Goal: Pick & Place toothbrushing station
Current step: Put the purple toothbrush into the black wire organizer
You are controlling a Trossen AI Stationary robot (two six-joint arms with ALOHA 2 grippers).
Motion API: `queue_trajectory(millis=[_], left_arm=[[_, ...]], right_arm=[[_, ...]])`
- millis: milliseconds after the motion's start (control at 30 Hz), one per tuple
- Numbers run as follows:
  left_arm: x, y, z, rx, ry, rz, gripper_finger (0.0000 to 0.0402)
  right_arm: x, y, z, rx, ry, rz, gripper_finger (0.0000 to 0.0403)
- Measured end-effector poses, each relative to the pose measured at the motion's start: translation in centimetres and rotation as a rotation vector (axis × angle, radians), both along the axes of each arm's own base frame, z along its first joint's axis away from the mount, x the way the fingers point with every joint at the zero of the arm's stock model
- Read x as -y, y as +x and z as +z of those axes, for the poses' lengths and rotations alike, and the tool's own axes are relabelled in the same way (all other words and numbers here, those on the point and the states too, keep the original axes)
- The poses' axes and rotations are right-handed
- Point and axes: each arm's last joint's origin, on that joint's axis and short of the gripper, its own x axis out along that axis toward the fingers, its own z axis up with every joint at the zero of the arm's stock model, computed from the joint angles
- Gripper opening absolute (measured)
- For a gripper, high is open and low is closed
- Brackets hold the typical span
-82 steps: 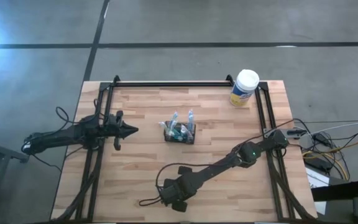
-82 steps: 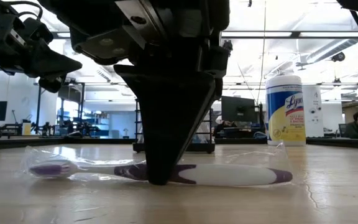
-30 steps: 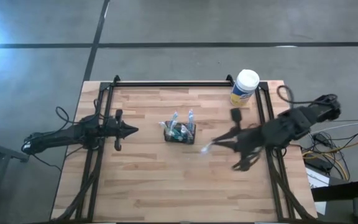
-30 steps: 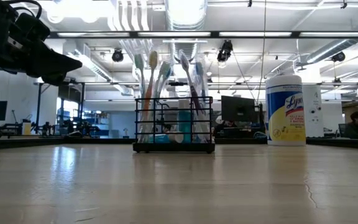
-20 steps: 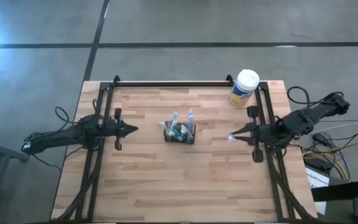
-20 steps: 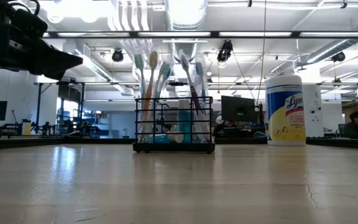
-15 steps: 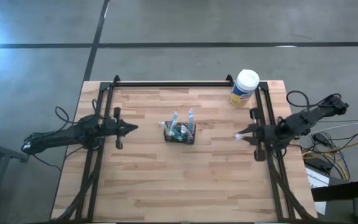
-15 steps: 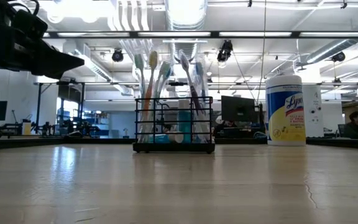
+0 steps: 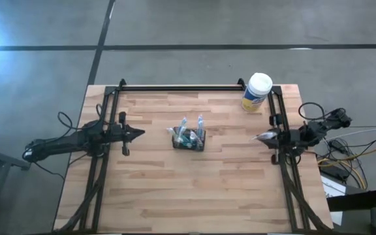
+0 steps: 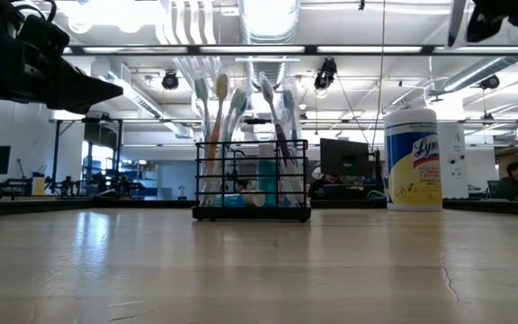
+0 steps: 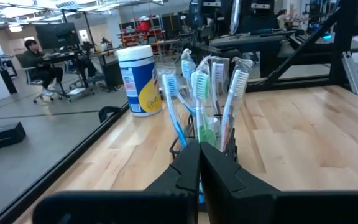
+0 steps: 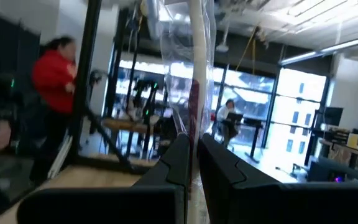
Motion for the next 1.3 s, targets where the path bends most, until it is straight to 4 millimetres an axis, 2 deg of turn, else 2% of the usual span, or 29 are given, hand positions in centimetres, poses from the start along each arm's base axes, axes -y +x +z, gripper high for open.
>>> queue_trajectory(millis=[133, 333, 500, 600, 933, 1033, 1167, 1300], left_arm=[[0.0, 0.0, 0.0, 0.001, -0.003, -0.001, 0.0014], [0.0, 0.0, 0.0, -0.001, -0.038, 0.0, 0.0014], [0.0, 0.0, -0.1, -0.008, -0.055, 0.0, 0.0014], [0.0, 0.0, -0.2, -0.012, -0.064, 0.001, 0.0014], [0.0, 0.0, -0.1, -0.003, -0.066, 0.001, 0.0014], [0.0, 0.0, -0.1, -0.002, -0.065, 0.002, 0.0014], [0.0, 0.0, 0.0, 0.0, -0.06, 0.003, 0.0014], [0.0, 0.0, 0.0, -0.001, -0.047, 0.002, 0.0014]], right_arm=[[0.4, -0.8, -1.0, 0.057, 0.032, -0.003, 0.0018], [0.4, -0.7, -0.9, 0.034, 0.056, -0.009, 0.0018], [-0.3, -0.6, -1.5, -0.001, 0.032, 0.236, 0.0018], [-0.5, -0.5, -2.0, -0.043, 0.044, 0.271, 0.0018], [-0.1, 0.2, -4.2, -0.031, 0.116, 0.029, 0.0018], [0.2, 0.3, -4.4, -0.039, 0.168, -0.045, 0.0018], [0.4, 0.4, -4.5, -0.063, 0.16, -0.06, 0.0018], [0.9, 0.2, -3.5, -0.068, 0.158, -0.103, 0.0018]])
